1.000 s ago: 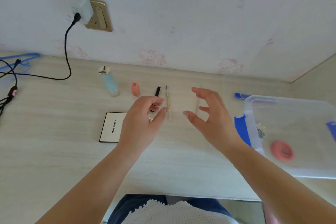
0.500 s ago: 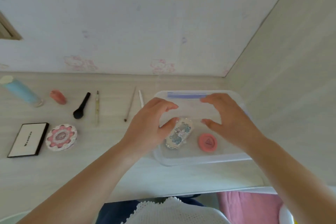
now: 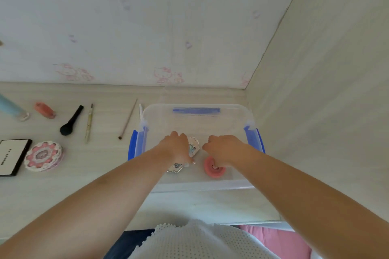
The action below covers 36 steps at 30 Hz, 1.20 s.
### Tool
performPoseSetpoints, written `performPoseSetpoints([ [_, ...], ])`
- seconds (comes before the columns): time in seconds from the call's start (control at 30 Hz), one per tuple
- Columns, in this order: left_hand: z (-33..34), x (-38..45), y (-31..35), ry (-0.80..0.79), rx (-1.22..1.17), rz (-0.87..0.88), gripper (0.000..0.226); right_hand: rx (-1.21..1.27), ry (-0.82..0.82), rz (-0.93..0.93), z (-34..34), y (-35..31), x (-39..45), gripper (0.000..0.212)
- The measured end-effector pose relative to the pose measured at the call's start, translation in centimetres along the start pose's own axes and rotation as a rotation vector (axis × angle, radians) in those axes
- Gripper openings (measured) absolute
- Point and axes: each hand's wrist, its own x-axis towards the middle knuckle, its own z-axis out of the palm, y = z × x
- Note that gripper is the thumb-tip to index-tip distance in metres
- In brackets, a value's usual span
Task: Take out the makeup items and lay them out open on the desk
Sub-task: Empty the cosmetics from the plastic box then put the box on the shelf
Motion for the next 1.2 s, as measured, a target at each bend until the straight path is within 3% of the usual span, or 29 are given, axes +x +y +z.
performPoseSetpoints([
  [0.13, 1.7, 0.8, -0.3, -0.052, 0.043, -0.094, 0.089, -0.013, -0.118, 0.019, 0.4, 0.1, 0.7, 0.048],
  [0.37, 2.3, 1.8, -0.5, 0.066, 0.011, -0.088, 0.083, -0.013, -0.066, -0.008, 1.2, 0.1, 1.5, 0.067],
  [0.7, 2.1, 2.1, -0.2, 0.154, 0.017, -0.007, 0.071, 0.007, -0.123, -0.019, 0.9, 0.1, 2.3, 0.065],
  [0.9, 1.8, 2.2, -0.4, 0.106, -0.062, -0.011, 0.065, 0.076, -0.135, 0.009, 1.0, 0.2, 2.5, 0.064],
  [1.07, 0.9, 2.1, -0.7, 0.075, -0.104, -0.003, 0.052, 0.269, -0.128, 0.080, 0.3, 0.9, 2.4, 0.033],
  [1.2, -0.7, 1.0, -0.5, 0.072, -0.146, 0.029, 0.053, 0.361, -0.054, 0.092, -2.0, 1.9, 2.2, 0.033],
])
